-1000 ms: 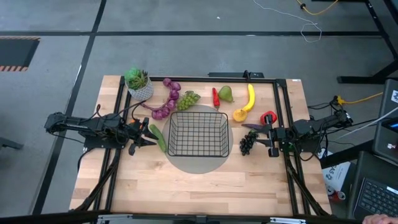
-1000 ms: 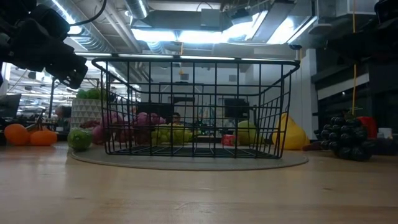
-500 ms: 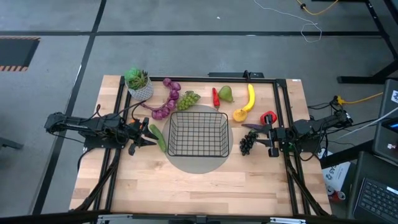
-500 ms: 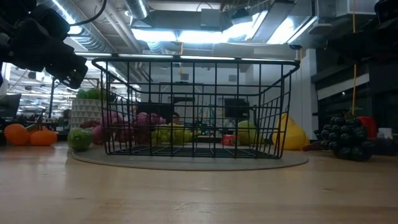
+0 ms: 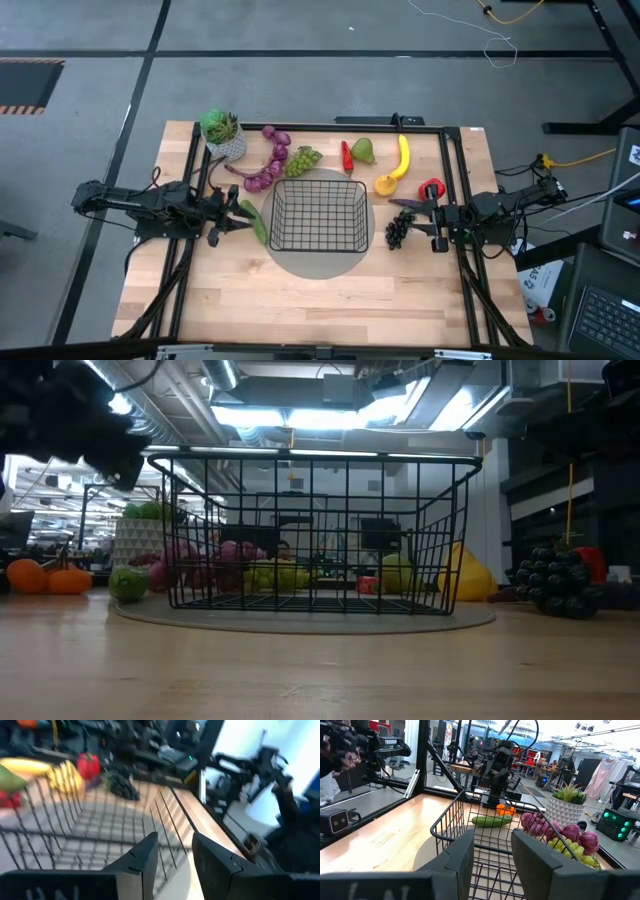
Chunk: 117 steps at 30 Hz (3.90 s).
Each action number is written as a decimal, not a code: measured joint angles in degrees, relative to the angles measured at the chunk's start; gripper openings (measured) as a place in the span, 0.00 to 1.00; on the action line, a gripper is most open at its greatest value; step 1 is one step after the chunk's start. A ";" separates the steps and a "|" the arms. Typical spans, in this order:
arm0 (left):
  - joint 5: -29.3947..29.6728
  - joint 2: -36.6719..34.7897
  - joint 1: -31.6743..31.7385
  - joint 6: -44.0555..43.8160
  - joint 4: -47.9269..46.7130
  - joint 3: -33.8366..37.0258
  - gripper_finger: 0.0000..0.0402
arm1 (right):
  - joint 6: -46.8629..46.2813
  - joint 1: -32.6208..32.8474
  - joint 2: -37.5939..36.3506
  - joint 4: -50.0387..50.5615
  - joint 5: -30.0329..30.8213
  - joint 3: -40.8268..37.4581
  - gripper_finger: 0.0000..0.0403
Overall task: Build produce basket
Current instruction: Put the yellow pear into the black wire basket
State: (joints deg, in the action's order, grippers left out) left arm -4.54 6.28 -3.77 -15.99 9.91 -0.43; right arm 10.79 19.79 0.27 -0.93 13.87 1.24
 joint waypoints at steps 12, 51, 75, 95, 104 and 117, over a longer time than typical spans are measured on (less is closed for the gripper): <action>-1.31 -0.02 -0.02 -0.39 9.88 0.02 0.29 | 14.88 -0.02 0.00 -0.83 6.70 0.02 0.33; -0.43 -0.02 -0.04 -2.93 10.28 0.02 0.29 | -10.68 -0.03 0.37 -10.45 -12.66 0.00 0.33; 7.07 -0.02 -0.04 -2.97 10.80 0.00 0.29 | -22.12 -3.96 11.56 -10.37 22.54 6.72 0.33; 7.07 -0.02 -0.04 -2.93 10.76 0.01 0.29 | -43.33 -18.76 35.95 31.68 26.20 34.60 0.33; 7.07 -0.02 -0.04 -2.91 10.74 0.02 0.29 | -38.66 -32.28 50.26 34.57 10.51 42.69 0.33; 7.04 -0.04 -0.04 -2.90 10.04 0.02 0.29 | -35.11 -42.64 66.56 36.39 -5.45 43.47 0.33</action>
State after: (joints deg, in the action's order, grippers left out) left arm 2.50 6.24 -3.81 -18.88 19.94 -0.40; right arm -24.32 -22.85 66.83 35.46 8.42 44.71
